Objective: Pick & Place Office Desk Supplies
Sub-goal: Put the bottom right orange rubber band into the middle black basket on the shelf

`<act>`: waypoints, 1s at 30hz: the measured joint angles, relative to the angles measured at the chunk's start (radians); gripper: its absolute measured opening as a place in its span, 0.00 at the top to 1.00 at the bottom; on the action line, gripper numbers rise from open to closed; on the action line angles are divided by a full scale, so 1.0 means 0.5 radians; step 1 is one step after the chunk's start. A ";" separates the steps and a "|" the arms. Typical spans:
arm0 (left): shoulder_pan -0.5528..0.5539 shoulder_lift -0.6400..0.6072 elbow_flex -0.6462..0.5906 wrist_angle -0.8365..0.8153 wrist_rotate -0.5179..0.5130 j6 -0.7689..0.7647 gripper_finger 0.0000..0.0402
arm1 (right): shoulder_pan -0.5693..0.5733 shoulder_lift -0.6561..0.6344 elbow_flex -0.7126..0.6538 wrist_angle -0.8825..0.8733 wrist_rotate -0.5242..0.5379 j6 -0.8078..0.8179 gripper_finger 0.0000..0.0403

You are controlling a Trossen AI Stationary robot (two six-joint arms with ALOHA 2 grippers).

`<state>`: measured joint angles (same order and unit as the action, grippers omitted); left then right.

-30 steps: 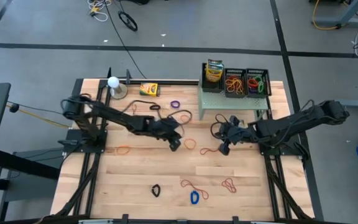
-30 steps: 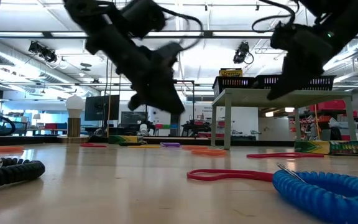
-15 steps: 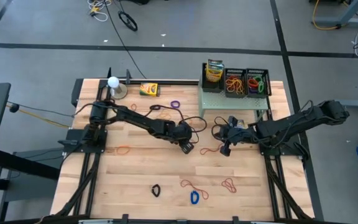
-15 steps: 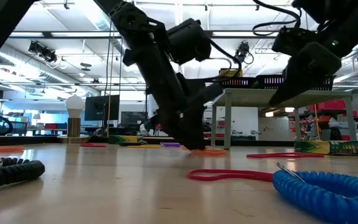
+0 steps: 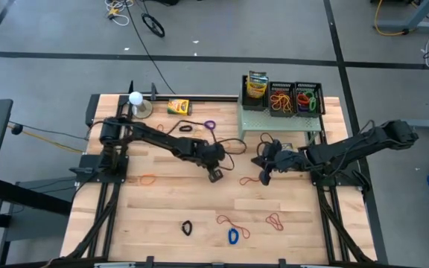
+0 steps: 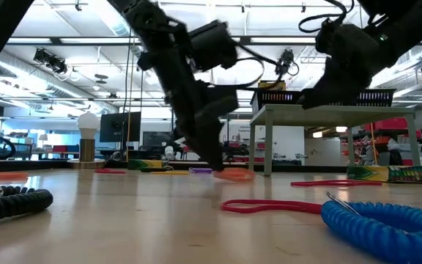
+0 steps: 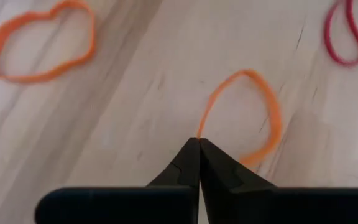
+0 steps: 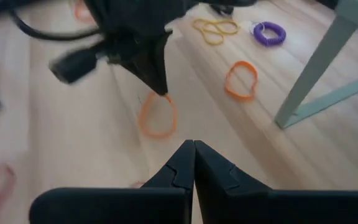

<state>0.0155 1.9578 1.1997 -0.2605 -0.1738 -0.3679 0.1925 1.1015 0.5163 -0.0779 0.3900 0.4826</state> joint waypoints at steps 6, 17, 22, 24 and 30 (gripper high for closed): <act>0.157 -0.304 -0.597 0.885 0.306 0.065 0.99 | 0.002 0.160 0.000 0.319 0.021 0.386 0.90; 0.170 -0.521 -1.171 1.726 0.411 -0.180 0.99 | -0.033 0.761 0.047 1.070 -0.001 0.656 0.62; 0.091 -0.469 -1.148 1.878 0.243 -0.293 0.99 | -0.153 0.989 0.046 1.425 -0.178 0.924 0.55; 0.074 -0.458 -1.153 1.934 0.179 -0.347 0.99 | -0.188 1.051 0.046 1.480 -0.276 0.974 0.55; 0.059 -0.440 -1.140 1.993 0.097 -0.464 0.99 | -0.261 1.169 0.046 1.682 -0.404 0.925 0.56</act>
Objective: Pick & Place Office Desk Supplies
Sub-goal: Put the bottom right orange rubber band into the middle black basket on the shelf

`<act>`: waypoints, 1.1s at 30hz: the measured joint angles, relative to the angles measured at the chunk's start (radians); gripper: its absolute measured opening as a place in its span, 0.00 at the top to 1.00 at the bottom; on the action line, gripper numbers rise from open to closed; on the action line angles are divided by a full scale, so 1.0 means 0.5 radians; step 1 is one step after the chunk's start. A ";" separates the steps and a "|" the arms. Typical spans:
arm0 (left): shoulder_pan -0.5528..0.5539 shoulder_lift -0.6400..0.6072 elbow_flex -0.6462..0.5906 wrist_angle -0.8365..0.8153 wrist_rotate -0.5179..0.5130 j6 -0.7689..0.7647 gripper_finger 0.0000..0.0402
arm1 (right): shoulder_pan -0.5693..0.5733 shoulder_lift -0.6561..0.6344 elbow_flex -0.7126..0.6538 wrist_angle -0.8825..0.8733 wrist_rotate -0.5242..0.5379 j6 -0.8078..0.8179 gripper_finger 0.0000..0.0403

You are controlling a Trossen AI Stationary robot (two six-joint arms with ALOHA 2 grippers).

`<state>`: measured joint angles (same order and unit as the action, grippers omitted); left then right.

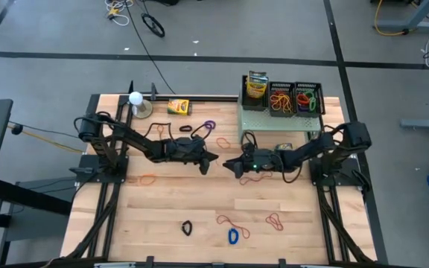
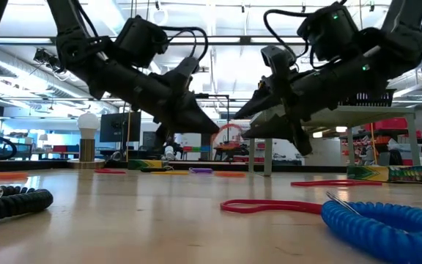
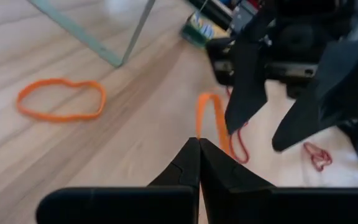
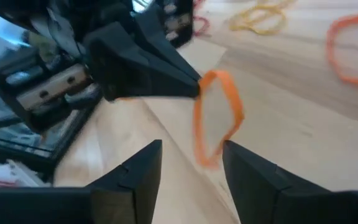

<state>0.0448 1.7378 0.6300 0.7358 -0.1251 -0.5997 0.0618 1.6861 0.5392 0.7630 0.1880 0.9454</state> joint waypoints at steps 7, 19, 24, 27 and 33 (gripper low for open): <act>0.001 0.000 0.000 0.121 -0.027 -0.062 0.99 | -0.068 0.010 0.000 0.035 -0.047 -0.091 0.65; 0.000 0.000 0.000 0.122 -0.025 -0.079 0.98 | -0.065 0.010 0.000 0.053 0.147 -0.195 0.97; 0.000 0.000 0.000 0.122 0.008 -0.056 0.98 | -0.053 0.010 0.000 0.053 0.162 -0.242 0.96; 0.000 0.000 0.000 0.122 0.012 -0.055 0.98 | -0.031 0.010 0.000 0.050 0.155 -0.212 0.95; 0.000 0.000 0.000 0.121 0.011 -0.057 0.98 | -0.005 0.009 0.000 -0.088 0.154 0.005 0.79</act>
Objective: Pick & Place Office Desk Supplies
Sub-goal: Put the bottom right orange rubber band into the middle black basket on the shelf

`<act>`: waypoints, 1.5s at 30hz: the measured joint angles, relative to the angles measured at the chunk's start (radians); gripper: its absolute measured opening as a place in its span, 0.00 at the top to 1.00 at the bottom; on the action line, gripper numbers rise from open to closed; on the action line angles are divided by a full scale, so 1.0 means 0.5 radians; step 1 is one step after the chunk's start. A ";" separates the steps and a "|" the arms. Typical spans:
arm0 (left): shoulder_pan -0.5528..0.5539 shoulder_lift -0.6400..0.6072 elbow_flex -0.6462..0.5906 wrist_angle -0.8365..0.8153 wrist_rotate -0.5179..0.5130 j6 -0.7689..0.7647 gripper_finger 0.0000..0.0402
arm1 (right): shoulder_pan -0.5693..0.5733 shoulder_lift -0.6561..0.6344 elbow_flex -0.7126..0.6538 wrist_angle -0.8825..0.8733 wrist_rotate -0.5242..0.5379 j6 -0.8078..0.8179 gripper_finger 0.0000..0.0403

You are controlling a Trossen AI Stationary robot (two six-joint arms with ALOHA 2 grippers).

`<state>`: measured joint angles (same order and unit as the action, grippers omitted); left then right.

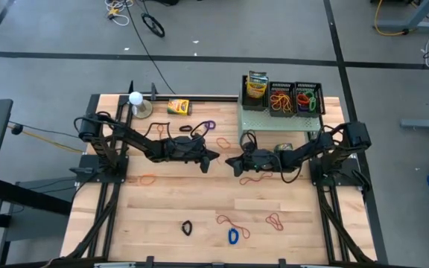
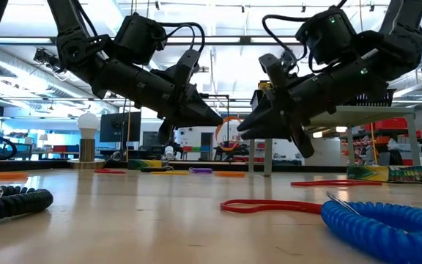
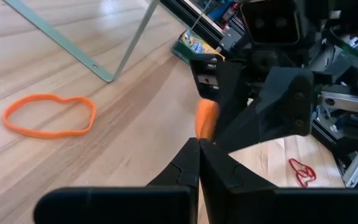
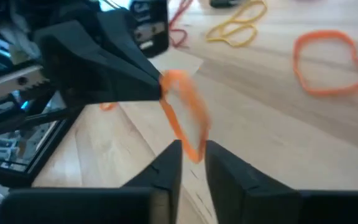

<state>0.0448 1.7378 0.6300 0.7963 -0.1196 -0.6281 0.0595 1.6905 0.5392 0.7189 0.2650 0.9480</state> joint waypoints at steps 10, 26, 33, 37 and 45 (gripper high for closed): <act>0.000 0.000 0.000 0.000 0.017 -0.002 0.98 | -0.147 0.000 0.000 -0.022 0.000 -0.169 0.65; 0.060 -0.189 -0.001 -0.310 0.031 0.110 0.78 | 0.077 -0.323 -0.001 -0.286 0.122 -0.388 0.98; 0.085 -0.354 -0.001 -0.401 0.030 0.289 0.64 | 0.206 -0.946 0.088 -1.140 0.488 -0.464 0.99; 0.084 -0.360 -0.001 -0.399 0.031 0.306 0.64 | 0.165 -1.209 0.464 -1.980 0.731 -0.660 0.99; 0.084 -0.360 -0.001 -0.391 0.031 0.308 0.67 | -0.466 -1.263 1.229 -3.174 0.904 -1.073 0.99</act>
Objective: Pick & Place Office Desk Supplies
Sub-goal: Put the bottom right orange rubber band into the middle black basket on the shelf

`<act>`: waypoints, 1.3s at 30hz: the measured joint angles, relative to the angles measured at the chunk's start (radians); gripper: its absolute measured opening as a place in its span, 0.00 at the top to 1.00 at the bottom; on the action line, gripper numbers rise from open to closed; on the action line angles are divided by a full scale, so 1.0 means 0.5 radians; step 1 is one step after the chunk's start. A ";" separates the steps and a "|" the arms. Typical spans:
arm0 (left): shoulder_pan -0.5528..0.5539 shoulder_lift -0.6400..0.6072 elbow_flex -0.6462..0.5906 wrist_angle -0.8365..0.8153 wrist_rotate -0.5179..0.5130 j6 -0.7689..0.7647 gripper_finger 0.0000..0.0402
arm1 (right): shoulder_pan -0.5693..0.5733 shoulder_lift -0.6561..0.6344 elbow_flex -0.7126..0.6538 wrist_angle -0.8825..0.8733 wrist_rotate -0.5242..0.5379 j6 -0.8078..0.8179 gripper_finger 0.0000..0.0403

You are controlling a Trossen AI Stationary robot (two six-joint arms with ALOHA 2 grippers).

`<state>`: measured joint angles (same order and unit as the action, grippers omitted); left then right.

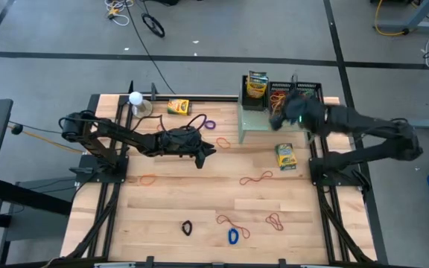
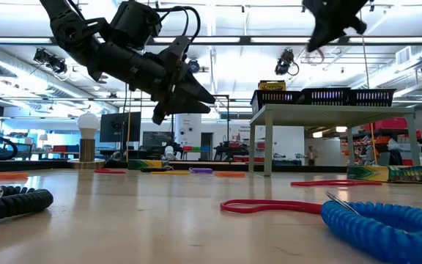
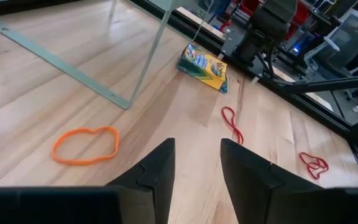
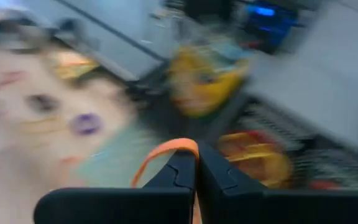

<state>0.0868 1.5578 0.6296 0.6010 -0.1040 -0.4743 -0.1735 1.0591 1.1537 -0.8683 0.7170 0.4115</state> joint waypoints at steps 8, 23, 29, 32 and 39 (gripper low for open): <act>-0.002 0.001 0.000 0.005 0.001 0.000 0.67 | -0.821 0.128 0.057 0.013 -0.529 -0.416 0.99; -0.003 0.002 -0.001 0.003 0.000 -0.030 0.67 | -0.987 0.444 0.057 0.001 -0.577 -0.307 0.67; -0.003 0.004 -0.001 0.002 0.001 -0.050 0.67 | -1.066 0.443 0.104 -0.147 -0.550 -0.192 0.56; -0.003 0.004 -0.001 0.001 0.021 -0.073 0.67 | -1.145 0.443 0.114 -0.234 -0.777 -0.017 0.52; -0.003 0.004 -0.001 -0.002 0.078 -0.172 0.67 | -1.201 0.444 0.114 -0.257 -0.927 0.060 0.39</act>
<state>0.0853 1.5597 0.6292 0.6003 -0.0649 -0.5605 -0.7738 1.2811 1.2106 -0.9968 0.2536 0.4415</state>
